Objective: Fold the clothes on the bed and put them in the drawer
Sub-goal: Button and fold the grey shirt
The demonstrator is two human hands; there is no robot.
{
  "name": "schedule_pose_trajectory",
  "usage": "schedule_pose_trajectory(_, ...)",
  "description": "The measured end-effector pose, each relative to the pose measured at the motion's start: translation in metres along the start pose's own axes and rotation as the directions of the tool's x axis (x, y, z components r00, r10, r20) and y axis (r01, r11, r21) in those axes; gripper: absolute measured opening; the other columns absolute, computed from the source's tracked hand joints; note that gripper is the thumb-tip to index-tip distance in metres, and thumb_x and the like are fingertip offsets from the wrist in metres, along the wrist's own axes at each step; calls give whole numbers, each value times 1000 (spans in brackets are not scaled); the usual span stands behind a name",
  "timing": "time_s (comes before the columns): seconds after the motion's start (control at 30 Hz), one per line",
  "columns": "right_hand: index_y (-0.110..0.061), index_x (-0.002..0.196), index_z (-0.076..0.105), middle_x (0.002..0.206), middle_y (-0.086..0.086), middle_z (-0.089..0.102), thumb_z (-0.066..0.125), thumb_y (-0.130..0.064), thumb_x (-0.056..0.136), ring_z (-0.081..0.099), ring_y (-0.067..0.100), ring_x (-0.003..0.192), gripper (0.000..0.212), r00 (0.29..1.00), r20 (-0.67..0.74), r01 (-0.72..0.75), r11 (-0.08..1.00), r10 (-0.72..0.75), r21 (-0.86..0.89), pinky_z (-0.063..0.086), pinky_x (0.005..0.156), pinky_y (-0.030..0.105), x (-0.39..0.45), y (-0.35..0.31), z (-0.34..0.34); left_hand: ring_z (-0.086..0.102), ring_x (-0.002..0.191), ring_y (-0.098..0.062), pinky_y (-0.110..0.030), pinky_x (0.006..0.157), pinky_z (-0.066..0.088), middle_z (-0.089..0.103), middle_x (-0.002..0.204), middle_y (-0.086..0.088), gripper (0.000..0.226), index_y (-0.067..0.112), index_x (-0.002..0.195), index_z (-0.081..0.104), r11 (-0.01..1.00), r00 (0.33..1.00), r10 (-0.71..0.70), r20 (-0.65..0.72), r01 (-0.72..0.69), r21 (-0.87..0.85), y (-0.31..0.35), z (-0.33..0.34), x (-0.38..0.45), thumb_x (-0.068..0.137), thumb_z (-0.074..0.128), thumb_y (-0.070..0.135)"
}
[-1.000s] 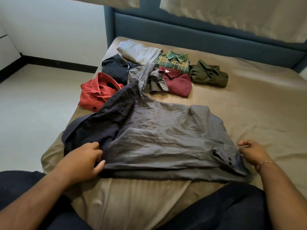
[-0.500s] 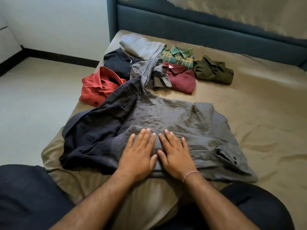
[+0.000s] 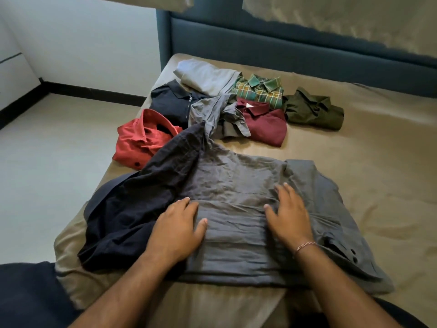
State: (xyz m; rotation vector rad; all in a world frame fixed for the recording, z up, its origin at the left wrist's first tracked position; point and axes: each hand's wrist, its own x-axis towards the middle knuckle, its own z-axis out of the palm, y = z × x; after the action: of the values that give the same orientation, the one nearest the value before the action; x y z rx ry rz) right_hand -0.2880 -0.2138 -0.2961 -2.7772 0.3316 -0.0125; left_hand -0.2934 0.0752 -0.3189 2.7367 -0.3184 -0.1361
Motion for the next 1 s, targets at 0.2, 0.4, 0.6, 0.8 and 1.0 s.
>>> schedule_pose_trajectory(0.2,-8,140,55,143,16,53,64,-17,96,49,33,132,46,970,-219,-50,972,101,228,38,116,46,82,42,-34,59,118,-12,-33,104,49,63,124,8,39,23,126,67,947,968,228,-105,-245,-207,6,-32,53,92,56,38)
schedule_pose_trajectory(0.4,-11,134,62,133,19,63,63,-17,93,59,39,124,42,846,-127,-377,749,517,544,44,110,44,135,128,-43,61,117,-18,-35,106,50,64,126,2,40,19,127,68,897,899,430,-82,-436,-67,30,-56,147,90,54,24)
schedule_pose_trajectory(0.6,-23,111,72,111,1,77,70,-68,57,72,25,105,71,862,23,-387,628,506,675,55,100,49,192,168,-9,53,133,-25,-42,111,45,54,146,-1,57,26,153,44,902,932,322,163,-355,247,52,-43,236,98,56,19)
schedule_pose_trajectory(0.8,-21,87,78,89,5,78,76,-48,74,69,29,85,30,826,-85,-365,643,558,673,55,86,45,186,162,-18,61,114,-22,-37,83,43,63,119,6,16,37,113,61,846,949,214,231,-298,442,47,-42,265,98,61,32)
schedule_pose_trajectory(1.0,-13,100,79,105,18,77,75,-30,80,70,33,96,26,763,-139,-422,649,631,633,51,86,37,168,173,-45,65,96,-27,-40,79,50,68,103,3,13,34,90,54,906,968,198,151,-240,349,34,-44,263,94,65,28)
